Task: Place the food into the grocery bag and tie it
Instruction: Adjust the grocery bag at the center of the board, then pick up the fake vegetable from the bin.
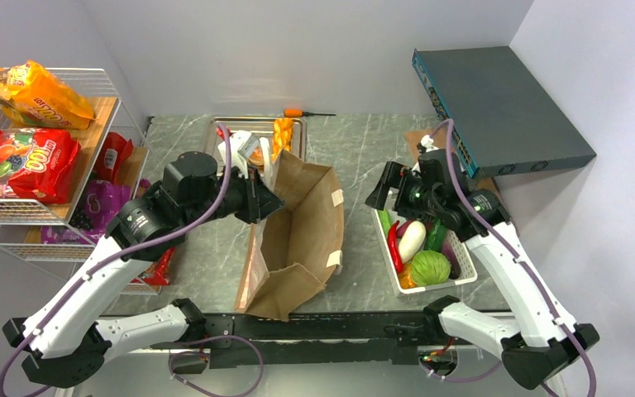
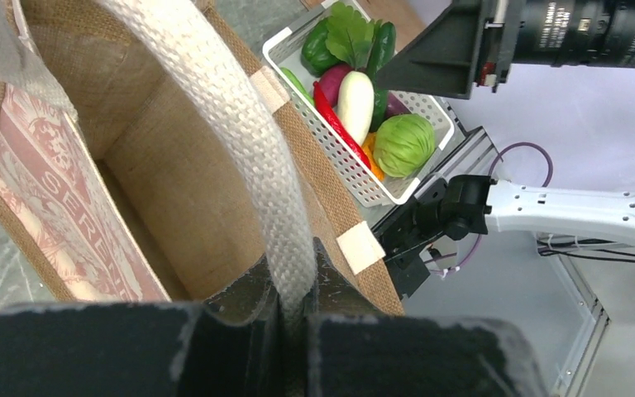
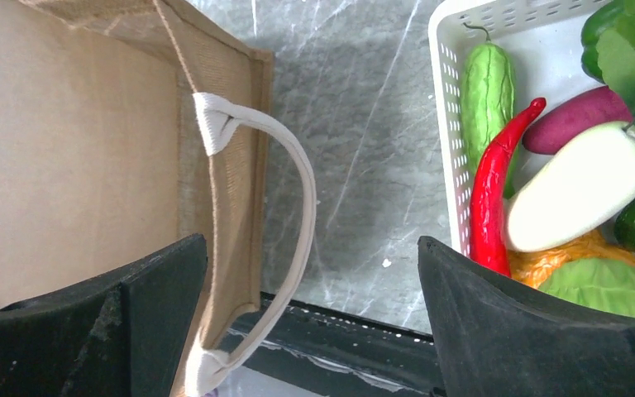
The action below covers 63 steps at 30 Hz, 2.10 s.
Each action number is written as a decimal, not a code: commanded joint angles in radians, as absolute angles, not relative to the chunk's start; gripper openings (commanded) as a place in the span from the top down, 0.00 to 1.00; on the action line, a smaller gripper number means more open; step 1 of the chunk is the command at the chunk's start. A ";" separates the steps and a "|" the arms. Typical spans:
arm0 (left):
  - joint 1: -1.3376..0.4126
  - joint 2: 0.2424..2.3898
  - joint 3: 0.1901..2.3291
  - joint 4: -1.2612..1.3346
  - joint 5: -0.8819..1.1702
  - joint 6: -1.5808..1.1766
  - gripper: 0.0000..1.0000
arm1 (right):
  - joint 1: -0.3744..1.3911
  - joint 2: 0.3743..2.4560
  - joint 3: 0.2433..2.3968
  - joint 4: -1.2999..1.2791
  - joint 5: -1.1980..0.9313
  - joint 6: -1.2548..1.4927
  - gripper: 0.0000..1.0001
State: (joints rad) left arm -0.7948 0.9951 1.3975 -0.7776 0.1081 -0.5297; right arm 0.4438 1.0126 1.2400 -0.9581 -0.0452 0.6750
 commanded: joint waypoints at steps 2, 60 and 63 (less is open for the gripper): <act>-0.780 0.987 1.437 -0.709 0.172 -0.466 1.00 | 0.443 1.056 1.198 -0.840 -0.058 0.549 0.00; -0.767 1.084 1.644 -0.870 0.019 -0.468 1.00 | 0.207 1.554 1.082 -0.603 -0.044 0.231 0.41; -0.766 1.090 1.650 -0.874 0.019 -0.469 1.00 | 0.207 1.585 1.087 -0.598 -0.050 0.217 0.42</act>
State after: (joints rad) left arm -0.7708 1.1122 1.6001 -0.9054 0.0368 -0.4789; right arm 0.2119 1.5570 1.0618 -0.6445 -0.0360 0.2523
